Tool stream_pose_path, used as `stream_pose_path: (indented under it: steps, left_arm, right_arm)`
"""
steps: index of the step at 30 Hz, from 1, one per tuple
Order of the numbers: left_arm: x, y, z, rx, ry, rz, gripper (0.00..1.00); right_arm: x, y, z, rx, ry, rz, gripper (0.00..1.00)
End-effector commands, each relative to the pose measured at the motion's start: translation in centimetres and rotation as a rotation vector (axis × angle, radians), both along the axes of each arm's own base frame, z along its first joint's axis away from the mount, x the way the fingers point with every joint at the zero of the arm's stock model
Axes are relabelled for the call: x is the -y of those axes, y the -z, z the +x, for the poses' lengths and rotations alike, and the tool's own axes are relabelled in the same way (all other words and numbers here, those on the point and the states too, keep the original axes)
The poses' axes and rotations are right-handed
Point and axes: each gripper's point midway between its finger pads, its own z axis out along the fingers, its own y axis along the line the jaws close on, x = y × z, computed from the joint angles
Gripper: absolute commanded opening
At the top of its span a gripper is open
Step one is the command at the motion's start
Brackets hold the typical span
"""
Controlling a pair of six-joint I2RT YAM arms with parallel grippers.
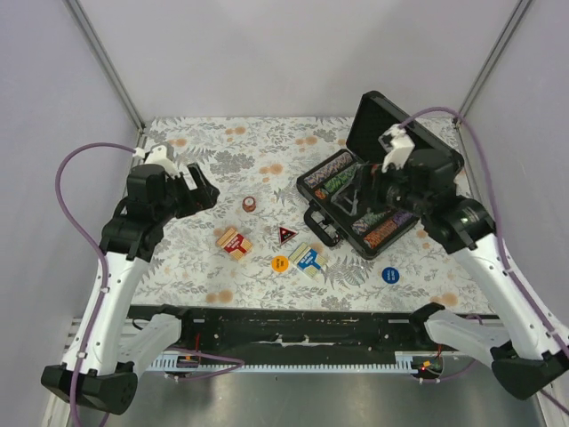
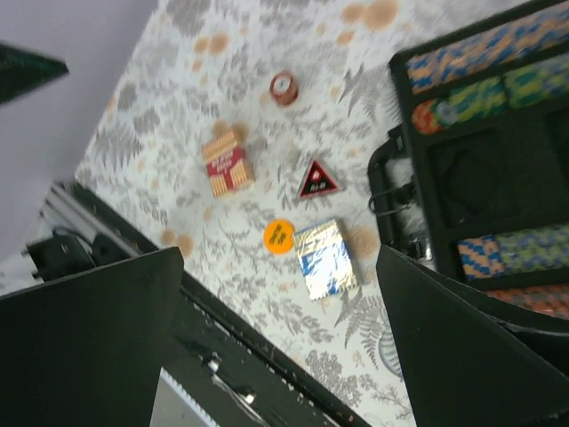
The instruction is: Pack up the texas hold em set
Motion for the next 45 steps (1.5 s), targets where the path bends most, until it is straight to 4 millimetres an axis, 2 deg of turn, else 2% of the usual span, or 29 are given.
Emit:
stream_pose_path:
  steps: [1,7,12,15,29,33,39,45]
  left_arm:
    - [0.8,1.2,-0.2,-0.046,0.000,-0.067,0.94]
    - [1.0,2.1,0.4,-0.062,-0.005,-0.082,0.94]
    - [1.3,2.7,0.7,-0.074,-0.002,-0.087,0.94]
    - [1.2,3.1,0.9,-0.082,-0.005,-0.086,0.94]
    - [1.3,4.7,1.3,-0.109,-0.016,-0.088,0.94]
    - [1.3,4.9,1.4,-0.116,-0.017,-0.085,0.94]
    - [1.2,5.2,1.7,-0.127,-0.020,-0.077,0.94]
    - [1.1,5.1,2.2,-0.128,-0.025,-0.061,0.94]
  right_arm:
    - [-3.9,5.6,-1.1,-0.063,-0.098,-0.153,0.98]
    - [-8.7,14.3,-3.7,-0.134,-0.219,-0.448,0.98]
    - [-10.3,20.5,-5.4,-0.166,-0.331,-0.636,0.98]
    - [-10.4,22.6,-5.4,-0.181,-0.367,-0.698,0.98]
    - [-11.3,29.1,-4.1,-0.221,-0.461,-0.855,0.98]
    - [-11.6,30.1,-3.3,-0.225,-0.461,-0.874,0.98]
    - [-11.6,30.6,-1.5,-0.231,-0.472,-0.892,0.98]
    - [-12.1,28.9,-0.5,-0.182,-0.495,-0.913,0.98]
